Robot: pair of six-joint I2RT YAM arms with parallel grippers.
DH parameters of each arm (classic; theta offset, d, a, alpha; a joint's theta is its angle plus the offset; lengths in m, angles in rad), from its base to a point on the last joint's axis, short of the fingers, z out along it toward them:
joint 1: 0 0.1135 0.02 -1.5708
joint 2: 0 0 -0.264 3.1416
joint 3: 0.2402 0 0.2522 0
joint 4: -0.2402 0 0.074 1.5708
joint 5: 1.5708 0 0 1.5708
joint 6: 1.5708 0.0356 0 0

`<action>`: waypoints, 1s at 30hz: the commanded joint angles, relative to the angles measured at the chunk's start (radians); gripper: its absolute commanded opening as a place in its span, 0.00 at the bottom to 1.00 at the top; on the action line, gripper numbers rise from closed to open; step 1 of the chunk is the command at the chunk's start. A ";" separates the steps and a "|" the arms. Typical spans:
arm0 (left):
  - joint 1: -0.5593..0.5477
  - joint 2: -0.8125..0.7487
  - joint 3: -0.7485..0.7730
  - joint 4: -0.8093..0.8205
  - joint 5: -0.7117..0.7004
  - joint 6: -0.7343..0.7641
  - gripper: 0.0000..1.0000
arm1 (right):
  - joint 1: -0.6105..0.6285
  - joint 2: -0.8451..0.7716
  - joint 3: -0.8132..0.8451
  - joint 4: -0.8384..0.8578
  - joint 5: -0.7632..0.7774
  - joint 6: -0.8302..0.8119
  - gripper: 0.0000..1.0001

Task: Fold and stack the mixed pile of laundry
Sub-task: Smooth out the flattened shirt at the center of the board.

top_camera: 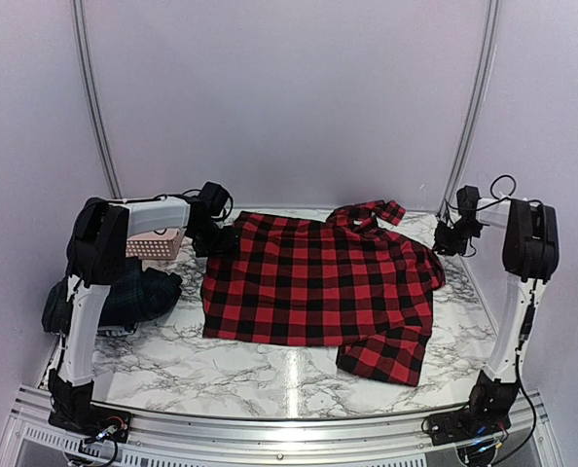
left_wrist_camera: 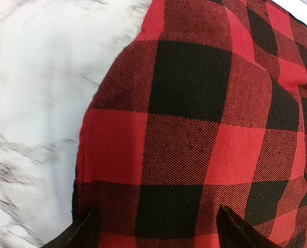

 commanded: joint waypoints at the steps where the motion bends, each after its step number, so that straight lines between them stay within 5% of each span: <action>1: 0.011 -0.028 0.043 -0.075 0.011 0.063 0.89 | 0.008 -0.026 0.129 -0.030 -0.117 -0.022 0.37; 5: -0.077 -0.195 -0.042 -0.038 0.035 0.198 0.99 | 0.018 -0.204 0.038 -0.009 -0.166 -0.028 0.60; 10: -0.282 -0.446 -0.292 0.084 0.110 0.380 0.99 | 0.044 -0.435 -0.177 0.030 -0.314 -0.024 0.63; 16: -0.555 -0.553 -0.513 0.196 0.150 0.488 0.93 | 0.157 -0.663 -0.404 0.024 -0.448 -0.003 0.57; 22: -0.780 -0.419 -0.451 0.246 0.079 0.608 0.87 | 0.178 -0.789 -0.583 -0.025 -0.468 -0.054 0.56; 30: -0.899 -0.120 -0.147 0.240 0.034 0.746 0.79 | 0.157 -0.816 -0.606 -0.047 -0.449 -0.065 0.56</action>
